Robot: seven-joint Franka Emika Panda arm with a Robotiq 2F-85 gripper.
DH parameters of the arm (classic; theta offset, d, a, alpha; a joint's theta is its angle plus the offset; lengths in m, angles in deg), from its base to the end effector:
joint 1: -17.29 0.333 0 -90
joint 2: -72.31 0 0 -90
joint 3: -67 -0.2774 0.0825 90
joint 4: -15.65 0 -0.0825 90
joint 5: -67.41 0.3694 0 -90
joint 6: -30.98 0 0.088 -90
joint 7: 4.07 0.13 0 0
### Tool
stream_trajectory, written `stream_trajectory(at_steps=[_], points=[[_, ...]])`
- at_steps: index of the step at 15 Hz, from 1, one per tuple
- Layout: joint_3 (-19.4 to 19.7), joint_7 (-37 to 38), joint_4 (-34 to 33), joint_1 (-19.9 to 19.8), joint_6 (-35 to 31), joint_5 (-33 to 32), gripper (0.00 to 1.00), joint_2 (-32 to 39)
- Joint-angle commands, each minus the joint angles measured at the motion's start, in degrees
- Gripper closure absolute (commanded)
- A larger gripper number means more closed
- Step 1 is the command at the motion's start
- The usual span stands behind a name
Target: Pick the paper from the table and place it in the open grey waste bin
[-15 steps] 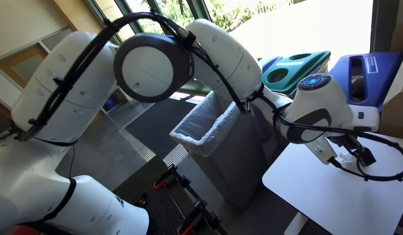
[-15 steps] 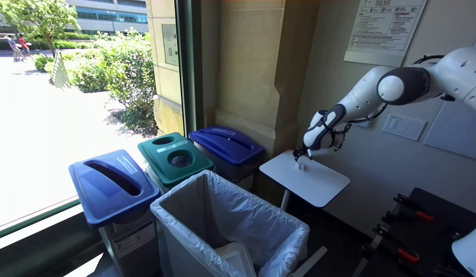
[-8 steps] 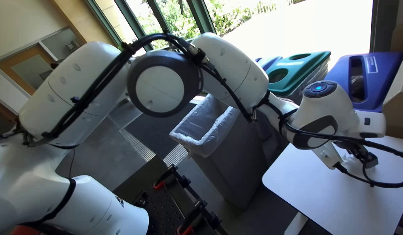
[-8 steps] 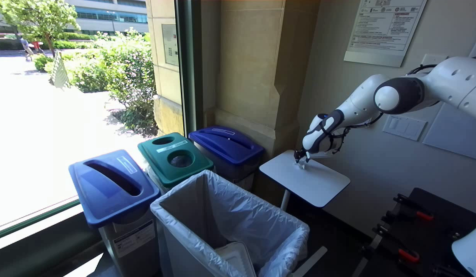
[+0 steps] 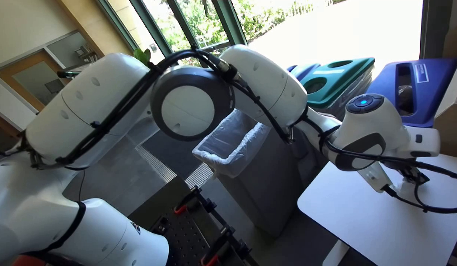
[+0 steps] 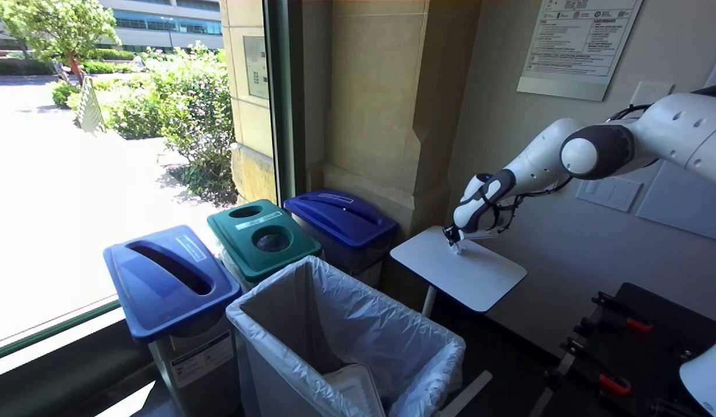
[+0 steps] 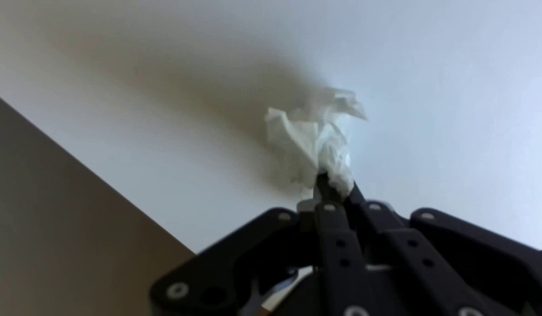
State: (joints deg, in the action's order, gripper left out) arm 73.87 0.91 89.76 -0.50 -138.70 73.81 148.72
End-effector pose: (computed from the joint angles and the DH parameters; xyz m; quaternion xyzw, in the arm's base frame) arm 0.6133 -0.2715 -0.0525 0.9526 -0.2495 0.1636 0.0593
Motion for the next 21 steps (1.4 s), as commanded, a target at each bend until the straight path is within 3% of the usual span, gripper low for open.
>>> stream_trajectory(at_steps=[1, 3, 5, 8, 11, 14, 17, 21], points=[[0.4, 1.4, -2.3, 0.4, 0.3, 1.0, 1.0, 1.2], [-0.1, 0.9, -0.5, 0.4, -1.2, 0.9, 0.99, -0.5], [-3.1, -1.0, 2.5, -0.7, -4.4, 0.6, 0.99, -3.6], [-11.9, -6.2, 7.0, -4.4, -11.3, -1.1, 0.99, -8.4], [-23.4, -13.7, 12.2, -9.8, -14.5, -5.9, 0.99, -12.8], [-33.6, -18.8, 17.6, -15.2, -12.2, -10.6, 0.99, -16.5], [-40.3, -22.4, 23.0, -18.7, -7.3, -13.3, 0.99, -19.7], [-41.1, -25.8, 26.6, -16.1, -0.3, -12.8, 0.99, -23.4]])
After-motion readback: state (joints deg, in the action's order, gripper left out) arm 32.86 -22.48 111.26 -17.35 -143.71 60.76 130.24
